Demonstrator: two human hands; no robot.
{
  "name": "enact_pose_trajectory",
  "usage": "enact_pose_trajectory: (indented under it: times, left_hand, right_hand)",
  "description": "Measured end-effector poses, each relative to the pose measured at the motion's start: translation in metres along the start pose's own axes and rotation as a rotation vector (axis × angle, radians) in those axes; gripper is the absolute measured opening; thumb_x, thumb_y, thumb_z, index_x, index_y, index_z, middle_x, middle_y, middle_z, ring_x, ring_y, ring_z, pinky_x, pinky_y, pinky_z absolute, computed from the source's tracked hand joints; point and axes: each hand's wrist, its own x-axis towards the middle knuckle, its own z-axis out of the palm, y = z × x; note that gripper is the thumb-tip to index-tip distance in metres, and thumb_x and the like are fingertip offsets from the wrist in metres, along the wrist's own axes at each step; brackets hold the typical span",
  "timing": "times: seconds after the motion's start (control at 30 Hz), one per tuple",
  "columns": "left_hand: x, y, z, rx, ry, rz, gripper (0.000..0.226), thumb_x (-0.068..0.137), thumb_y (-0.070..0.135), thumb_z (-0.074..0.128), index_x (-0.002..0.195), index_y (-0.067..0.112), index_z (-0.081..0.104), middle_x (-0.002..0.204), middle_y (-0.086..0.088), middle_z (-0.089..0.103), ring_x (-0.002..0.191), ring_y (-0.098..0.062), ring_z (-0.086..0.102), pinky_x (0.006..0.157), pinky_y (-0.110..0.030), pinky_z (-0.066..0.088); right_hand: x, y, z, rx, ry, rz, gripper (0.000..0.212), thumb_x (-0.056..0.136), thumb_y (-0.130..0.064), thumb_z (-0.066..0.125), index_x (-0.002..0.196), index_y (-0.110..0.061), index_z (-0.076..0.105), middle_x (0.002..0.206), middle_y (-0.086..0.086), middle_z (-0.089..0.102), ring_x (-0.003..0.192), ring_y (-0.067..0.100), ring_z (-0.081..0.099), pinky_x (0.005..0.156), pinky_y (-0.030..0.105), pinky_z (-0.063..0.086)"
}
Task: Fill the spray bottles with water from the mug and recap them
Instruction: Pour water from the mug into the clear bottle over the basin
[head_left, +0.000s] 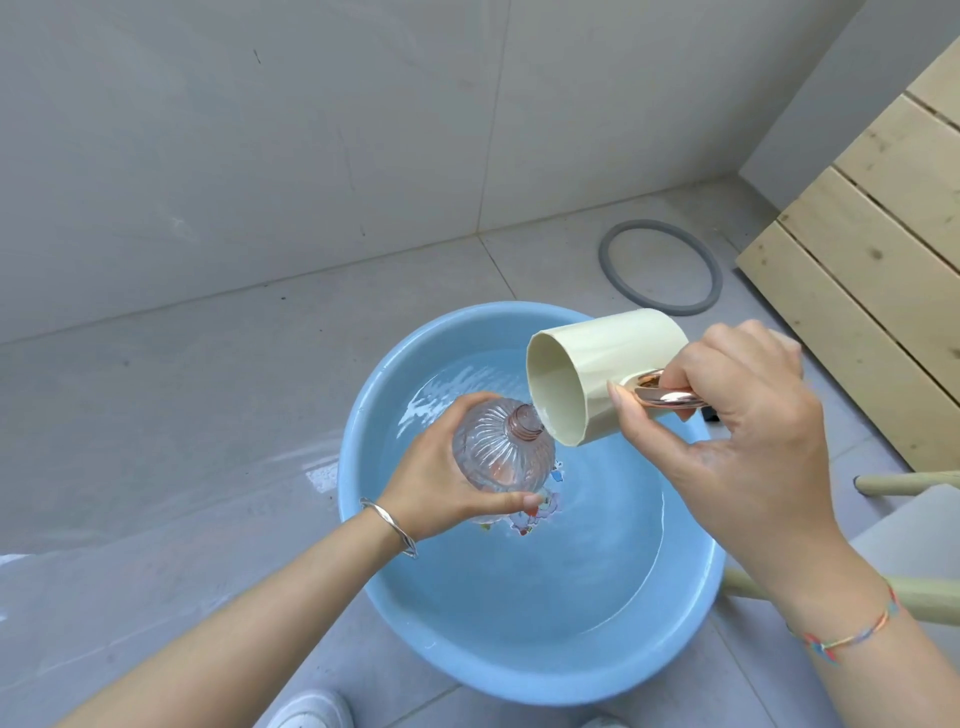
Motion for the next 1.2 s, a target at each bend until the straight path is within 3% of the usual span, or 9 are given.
enact_pose_trajectory:
  times: [0.17, 0.3, 0.57, 0.73, 1.07, 1.13, 1.2]
  left_hand:
    - [-0.001, 0.001, -0.001, -0.002, 0.005, -0.007, 0.089, 0.046, 0.056, 0.087, 0.124, 0.037, 0.048, 0.118, 0.030, 0.058, 0.115, 0.004, 0.055, 0.098, -0.011, 0.039]
    - [0.000, 0.001, -0.001, 0.004, 0.009, -0.014, 0.090, 0.047, 0.055, 0.089, 0.125, 0.037, 0.048, 0.118, 0.023, 0.061, 0.114, -0.001, 0.057, 0.102, -0.026, 0.044]
    - [-0.001, 0.003, -0.001, -0.005, 0.017, -0.018, 0.090, 0.047, 0.054, 0.089, 0.125, 0.036, 0.048, 0.117, 0.024, 0.061, 0.114, 0.000, 0.057, 0.102, -0.027, 0.044]
    - [0.000, 0.003, 0.000, -0.015, 0.019, -0.017, 0.090, 0.047, 0.052, 0.090, 0.125, 0.035, 0.048, 0.118, 0.022, 0.061, 0.114, -0.001, 0.058, 0.101, -0.026, 0.044]
    - [-0.002, 0.005, 0.000, -0.066, 0.044, -0.006, 0.089, 0.049, 0.036, 0.094, 0.125, 0.032, 0.048, 0.114, 0.022, 0.064, 0.109, 0.003, 0.059, 0.092, -0.010, 0.041]
    - [-0.002, 0.007, 0.000, -0.076, 0.058, 0.006, 0.087, 0.049, 0.037, 0.093, 0.124, 0.033, 0.048, 0.114, 0.026, 0.062, 0.109, 0.004, 0.058, 0.091, -0.007, 0.040]
    - [-0.002, 0.008, 0.000, -0.091, 0.070, 0.020, 0.086, 0.050, 0.039, 0.094, 0.124, 0.033, 0.049, 0.116, 0.025, 0.060, 0.112, 0.002, 0.058, 0.094, -0.010, 0.040]
  right_hand:
    - [0.002, -0.002, 0.001, -0.022, 0.007, -0.045, 0.031, 0.082, -0.020, 0.068, 0.060, -0.008, 0.048, 0.065, -0.005, 0.034, 0.068, 0.013, 0.027, 0.081, 0.022, 0.027]
    - [0.003, -0.004, 0.001, -0.043, 0.012, -0.083, 0.031, 0.082, -0.019, 0.068, 0.060, -0.008, 0.048, 0.066, -0.006, 0.033, 0.069, 0.012, 0.026, 0.081, 0.023, 0.027]
    - [0.005, -0.008, 0.002, -0.081, 0.010, -0.192, 0.032, 0.083, -0.016, 0.069, 0.059, -0.007, 0.049, 0.060, 0.002, 0.042, 0.067, 0.019, 0.032, 0.077, 0.027, 0.023]
    - [0.005, -0.009, 0.002, -0.105, 0.006, -0.272, 0.031, 0.085, -0.015, 0.067, 0.059, -0.007, 0.051, 0.060, 0.003, 0.045, 0.068, 0.021, 0.035, 0.078, 0.027, 0.023]
    - [0.006, -0.013, 0.003, -0.150, 0.043, -0.449, 0.027, 0.082, -0.012, 0.071, 0.060, -0.008, 0.054, 0.060, 0.003, 0.050, 0.068, 0.021, 0.038, 0.076, 0.032, 0.030]
    - [0.005, -0.013, 0.002, -0.124, 0.068, -0.415, 0.030, 0.082, -0.013, 0.070, 0.059, -0.008, 0.052, 0.059, 0.002, 0.048, 0.068, 0.021, 0.037, 0.077, 0.030, 0.028]
    - [0.002, -0.009, 0.004, -0.063, 0.098, -0.256, 0.033, 0.084, -0.016, 0.068, 0.058, -0.009, 0.050, 0.060, -0.002, 0.040, 0.067, 0.017, 0.032, 0.076, 0.030, 0.026]
